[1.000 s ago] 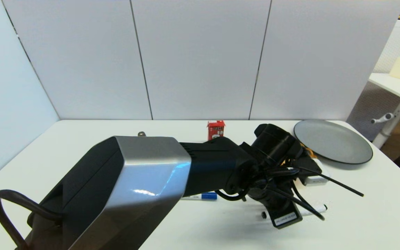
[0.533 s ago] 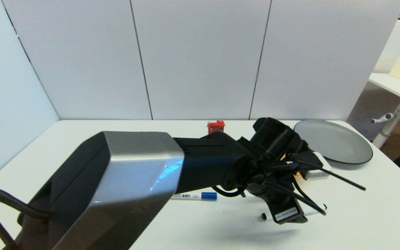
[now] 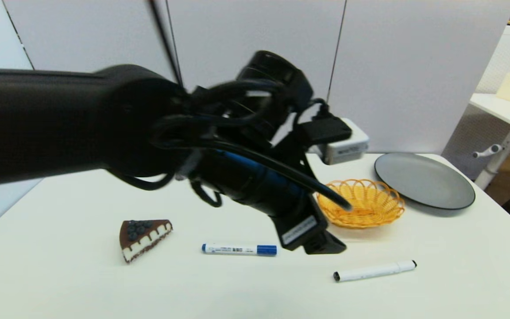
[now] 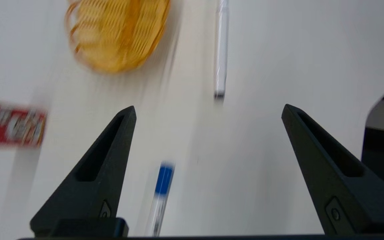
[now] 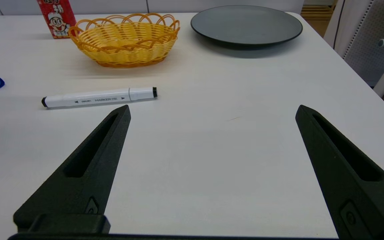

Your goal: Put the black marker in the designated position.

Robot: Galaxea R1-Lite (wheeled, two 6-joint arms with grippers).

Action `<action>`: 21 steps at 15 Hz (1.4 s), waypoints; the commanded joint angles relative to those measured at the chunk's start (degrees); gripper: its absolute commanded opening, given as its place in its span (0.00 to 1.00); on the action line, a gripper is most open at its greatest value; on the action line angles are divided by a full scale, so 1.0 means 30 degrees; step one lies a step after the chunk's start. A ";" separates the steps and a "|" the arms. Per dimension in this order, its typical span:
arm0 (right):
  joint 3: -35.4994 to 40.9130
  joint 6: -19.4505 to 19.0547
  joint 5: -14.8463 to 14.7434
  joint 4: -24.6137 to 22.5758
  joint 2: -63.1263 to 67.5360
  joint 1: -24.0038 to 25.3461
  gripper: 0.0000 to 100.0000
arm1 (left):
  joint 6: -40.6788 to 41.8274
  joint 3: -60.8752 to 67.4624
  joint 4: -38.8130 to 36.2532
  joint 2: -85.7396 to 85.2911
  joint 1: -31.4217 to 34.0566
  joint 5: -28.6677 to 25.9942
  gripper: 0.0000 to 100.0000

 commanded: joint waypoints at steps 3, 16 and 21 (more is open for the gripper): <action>0.0003 0.0000 0.0006 -0.0016 0.0021 0.0002 1.00 | -0.0316 1.0816 -0.4224 -0.9690 0.8253 0.0032 1.00; 0.0003 0.0000 0.0006 -0.0016 0.0021 0.0002 1.00 | -0.4095 2.6079 -1.9048 -2.3226 1.7130 0.0032 1.00; 0.0003 0.0000 0.0006 -0.0016 0.0021 0.0002 1.00 | -0.4095 2.9478 -1.8785 -2.8118 1.7863 0.0003 1.00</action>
